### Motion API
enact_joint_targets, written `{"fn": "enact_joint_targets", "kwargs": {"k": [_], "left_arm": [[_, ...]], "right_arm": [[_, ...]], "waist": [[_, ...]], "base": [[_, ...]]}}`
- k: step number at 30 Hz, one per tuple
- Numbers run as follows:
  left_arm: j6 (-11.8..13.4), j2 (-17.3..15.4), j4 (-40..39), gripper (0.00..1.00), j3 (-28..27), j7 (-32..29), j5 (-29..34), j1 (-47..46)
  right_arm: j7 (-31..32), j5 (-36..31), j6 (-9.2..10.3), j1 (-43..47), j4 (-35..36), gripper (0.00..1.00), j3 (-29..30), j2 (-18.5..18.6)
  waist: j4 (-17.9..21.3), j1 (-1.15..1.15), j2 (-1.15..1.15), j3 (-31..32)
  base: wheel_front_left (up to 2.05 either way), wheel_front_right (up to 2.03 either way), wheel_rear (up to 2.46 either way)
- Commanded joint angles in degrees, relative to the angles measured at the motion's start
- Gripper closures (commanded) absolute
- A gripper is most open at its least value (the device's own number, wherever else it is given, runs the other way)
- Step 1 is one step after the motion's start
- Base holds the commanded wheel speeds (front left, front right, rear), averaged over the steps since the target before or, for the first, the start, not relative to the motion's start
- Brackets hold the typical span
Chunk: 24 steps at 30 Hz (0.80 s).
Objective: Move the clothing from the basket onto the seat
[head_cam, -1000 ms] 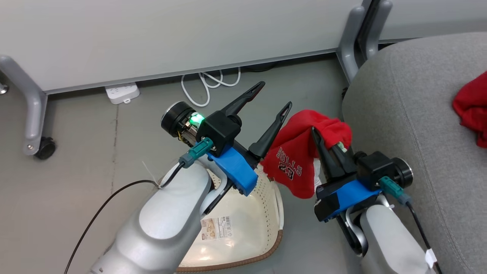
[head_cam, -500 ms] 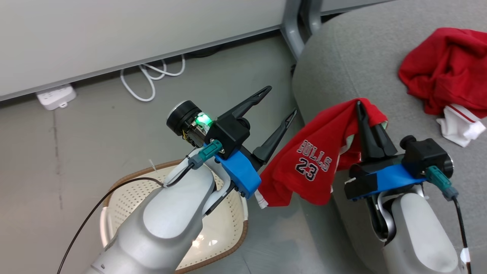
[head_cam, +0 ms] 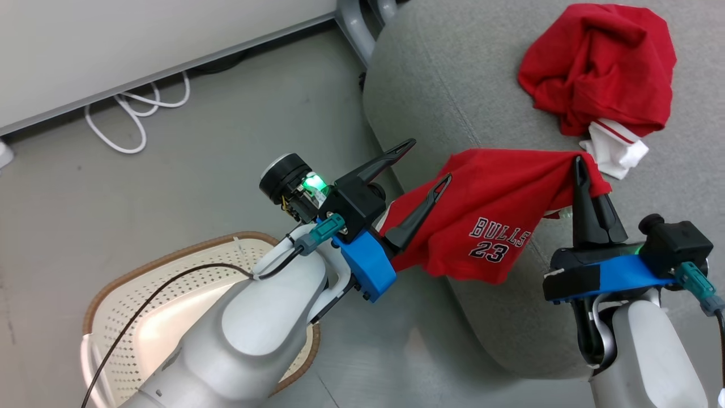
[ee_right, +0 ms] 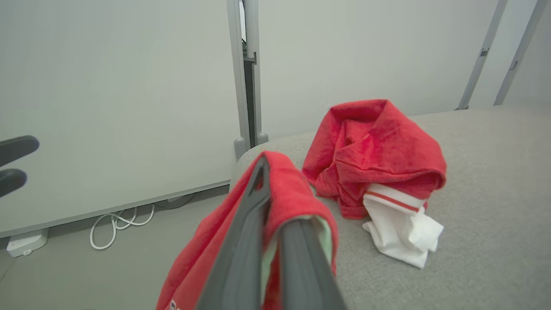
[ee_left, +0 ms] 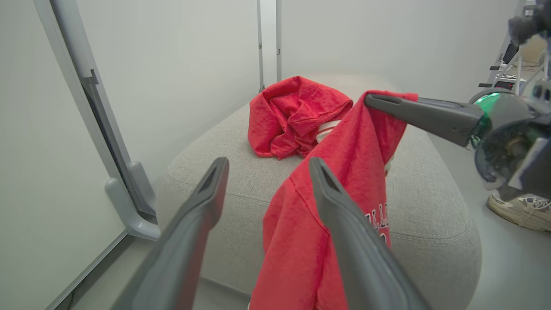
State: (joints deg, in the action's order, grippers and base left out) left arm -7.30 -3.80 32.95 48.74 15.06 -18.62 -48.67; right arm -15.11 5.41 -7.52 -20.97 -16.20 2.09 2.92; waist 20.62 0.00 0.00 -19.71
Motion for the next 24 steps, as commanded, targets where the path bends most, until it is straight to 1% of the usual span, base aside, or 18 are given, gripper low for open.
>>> {"fn": "enact_joint_targets", "kwargs": {"k": [1,8,17,22,24], "left_arm": [[-0.23,-0.36,0.21,0.0,0.19,0.17,-0.33,-0.58],[-0.24,-0.4,0.57,0.0,0.84,0.17,-0.74,-1.16],[-0.26,-0.75,0.25,0.0,1.03,0.17,-0.93,-1.95],[-0.09,-1.58,0.04,0.0,0.6,0.16,-0.69,-2.92],[0.06,-2.1,-0.01,0.0,0.49,0.08,-0.46,-3.51]], "right_arm": [[-0.06,0.52,0.06,0.61,0.3,1.0,0.25,-0.07],[-0.06,1.37,0.05,1.28,0.36,1.0,1.04,-0.08],[-0.06,0.47,0.06,-1.15,1.4,1.0,1.12,-0.08],[-0.07,-1.42,0.06,-6.55,2.77,1.0,0.89,-0.04],[-0.07,-2.17,0.06,-9.52,3.49,1.0,1.1,0.85]], "waist": [[1.11,0.0,0.0,-0.82],[2.45,0.0,0.0,-1.76],[2.02,0.0,0.0,-3.12],[1.82,0.0,0.0,-4.99],[1.87,0.0,0.0,-6.16]], "base": [[0.0,0.0,0.0],[0.0,0.0,0.0],[0.0,0.0,0.0],[0.0,0.0,0.0],[0.0,0.0,0.0]]}}
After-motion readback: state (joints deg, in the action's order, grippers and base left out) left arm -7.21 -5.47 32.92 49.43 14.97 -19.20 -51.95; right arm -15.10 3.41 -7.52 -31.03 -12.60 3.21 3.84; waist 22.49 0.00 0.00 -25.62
